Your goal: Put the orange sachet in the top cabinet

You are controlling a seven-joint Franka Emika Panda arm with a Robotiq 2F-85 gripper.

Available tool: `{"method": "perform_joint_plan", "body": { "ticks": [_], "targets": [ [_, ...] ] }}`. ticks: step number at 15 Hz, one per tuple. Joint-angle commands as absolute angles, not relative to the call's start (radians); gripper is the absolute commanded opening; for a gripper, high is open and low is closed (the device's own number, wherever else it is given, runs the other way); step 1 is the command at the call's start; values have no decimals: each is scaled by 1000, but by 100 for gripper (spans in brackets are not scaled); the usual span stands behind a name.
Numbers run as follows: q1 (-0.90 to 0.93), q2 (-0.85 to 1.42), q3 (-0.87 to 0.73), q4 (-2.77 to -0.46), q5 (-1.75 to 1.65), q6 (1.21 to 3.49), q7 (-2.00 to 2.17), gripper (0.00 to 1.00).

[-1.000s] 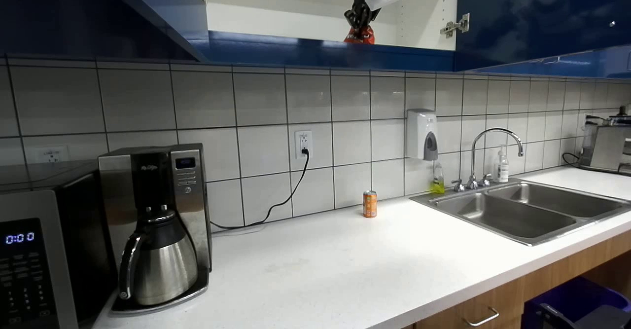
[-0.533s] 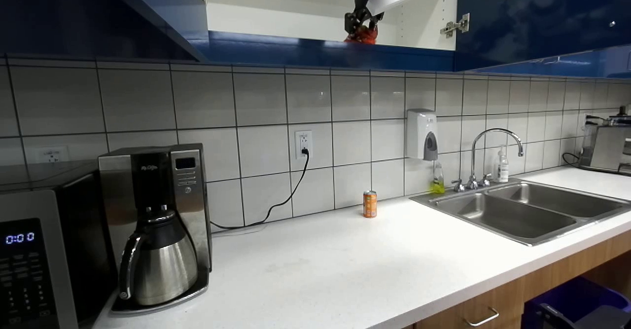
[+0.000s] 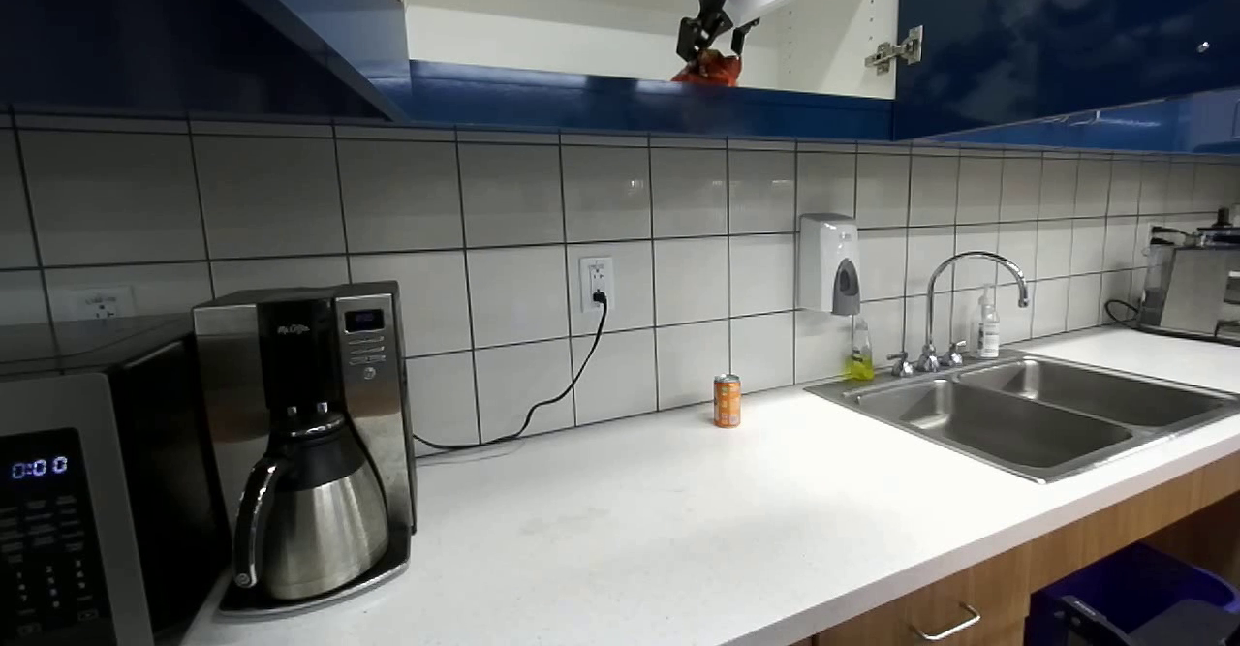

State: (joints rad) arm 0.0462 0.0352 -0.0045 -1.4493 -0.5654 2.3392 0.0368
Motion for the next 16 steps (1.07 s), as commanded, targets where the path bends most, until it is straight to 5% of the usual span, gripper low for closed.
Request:
{"method": "perform_joint_plan", "body": {
  "ticks": [1,16],
  "targets": [
    [52,9,-2,-1448,-616,2313,42,100],
    [88,-212,26,-1676,-678,2359,107,100]
  ]
}}
